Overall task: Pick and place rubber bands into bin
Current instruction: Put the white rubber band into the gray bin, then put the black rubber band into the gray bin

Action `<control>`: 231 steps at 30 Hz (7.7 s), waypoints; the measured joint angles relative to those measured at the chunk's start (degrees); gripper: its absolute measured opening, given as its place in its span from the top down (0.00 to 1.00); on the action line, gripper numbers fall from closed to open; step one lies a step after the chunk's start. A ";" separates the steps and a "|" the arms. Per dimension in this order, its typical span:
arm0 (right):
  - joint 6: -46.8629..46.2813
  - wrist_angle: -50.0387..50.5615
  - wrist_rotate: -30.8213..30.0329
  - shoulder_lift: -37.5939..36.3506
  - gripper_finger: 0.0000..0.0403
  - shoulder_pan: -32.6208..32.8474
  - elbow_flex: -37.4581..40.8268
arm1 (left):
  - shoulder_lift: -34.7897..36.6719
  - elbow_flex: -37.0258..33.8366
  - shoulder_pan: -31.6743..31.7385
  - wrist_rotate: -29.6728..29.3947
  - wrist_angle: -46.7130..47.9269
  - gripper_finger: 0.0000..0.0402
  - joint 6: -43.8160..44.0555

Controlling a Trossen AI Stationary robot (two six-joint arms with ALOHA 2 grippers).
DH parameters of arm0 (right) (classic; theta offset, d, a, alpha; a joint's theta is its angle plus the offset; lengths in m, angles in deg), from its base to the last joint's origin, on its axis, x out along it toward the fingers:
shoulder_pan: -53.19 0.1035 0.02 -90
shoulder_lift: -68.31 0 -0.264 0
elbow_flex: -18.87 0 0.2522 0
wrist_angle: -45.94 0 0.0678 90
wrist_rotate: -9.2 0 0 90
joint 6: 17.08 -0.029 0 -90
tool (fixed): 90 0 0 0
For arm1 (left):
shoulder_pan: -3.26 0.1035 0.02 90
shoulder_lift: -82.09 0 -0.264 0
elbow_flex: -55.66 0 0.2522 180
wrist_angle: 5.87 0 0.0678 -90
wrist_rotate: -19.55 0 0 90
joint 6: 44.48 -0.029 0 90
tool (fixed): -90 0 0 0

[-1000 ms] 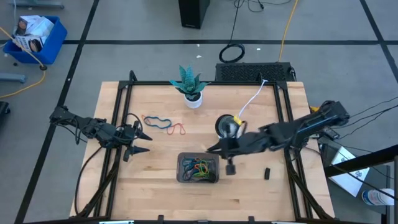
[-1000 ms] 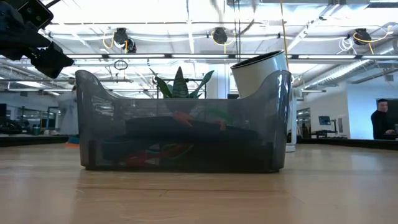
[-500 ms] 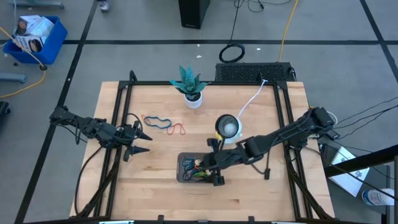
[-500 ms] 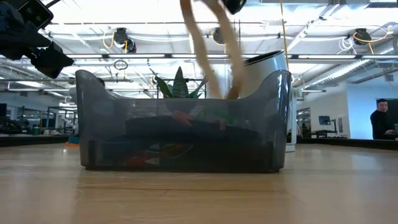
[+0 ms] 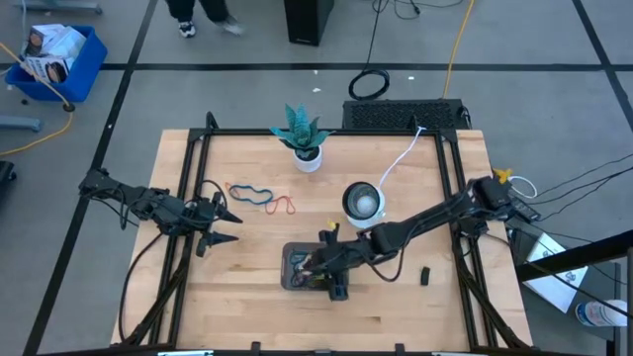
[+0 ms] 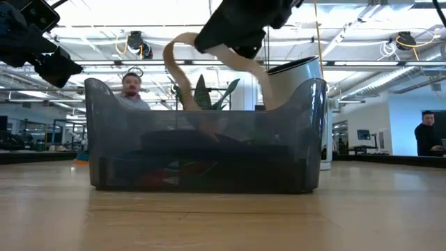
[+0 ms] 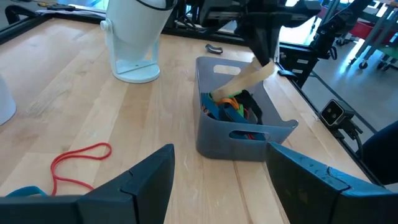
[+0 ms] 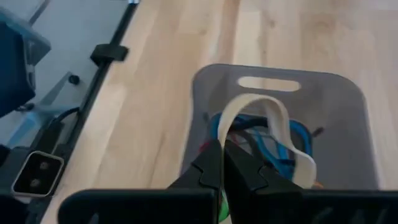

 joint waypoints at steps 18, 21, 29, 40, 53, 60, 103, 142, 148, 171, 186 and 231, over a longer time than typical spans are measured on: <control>-5.81 -10.34 0.77 -0.02 1.00 -2.67 11.36 | 0.02 0.00 0.00 -0.02 -0.01 0.36 0.01; -7.64 -16.23 0.77 -0.02 1.00 -2.61 14.79 | 0.00 0.00 -0.01 -0.02 0.01 0.36 0.01; -11.72 -23.57 1.15 -0.02 0.97 -2.61 19.53 | 0.01 0.00 0.00 -0.02 0.01 0.36 0.01; -12.44 -23.65 1.19 -0.02 0.86 -2.58 19.58 | 0.02 -0.01 0.00 -0.02 0.03 0.36 -0.08; -7.83 -18.72 8.02 -12.33 0.55 -3.01 19.58 | 0.02 0.00 -0.01 -0.02 0.03 0.36 -0.25; -6.42 -6.16 14.82 -25.55 0.51 -0.50 19.56 | 0.00 0.00 -0.01 0.00 0.08 0.36 -0.47; -93.30 31.52 8.60 -36.09 0.51 17.38 41.66 | 0.02 0.00 -0.01 -0.02 2.55 0.36 -0.45; -92.82 24.74 8.60 -28.31 0.51 19.73 42.05 | 0.00 0.00 -0.01 -0.37 2.61 0.36 -1.65; -93.20 22.93 10.43 -28.42 0.58 19.69 44.87 | 0.02 0.00 0.01 -0.37 2.61 0.36 -1.54; -80.52 13.08 -1.91 -37.71 0.99 19.69 44.48 | 0.02 0.00 0.01 -0.44 2.62 0.36 -1.60; -21.58 -43.31 -24.41 -48.32 1.00 18.21 43.91 | 0.02 0.00 0.00 -0.48 2.57 0.36 -1.66; -1.92 7.91 -13.57 4.26 1.00 0.02 0.87 | 0.01 0.00 0.00 -0.48 2.66 0.36 1.06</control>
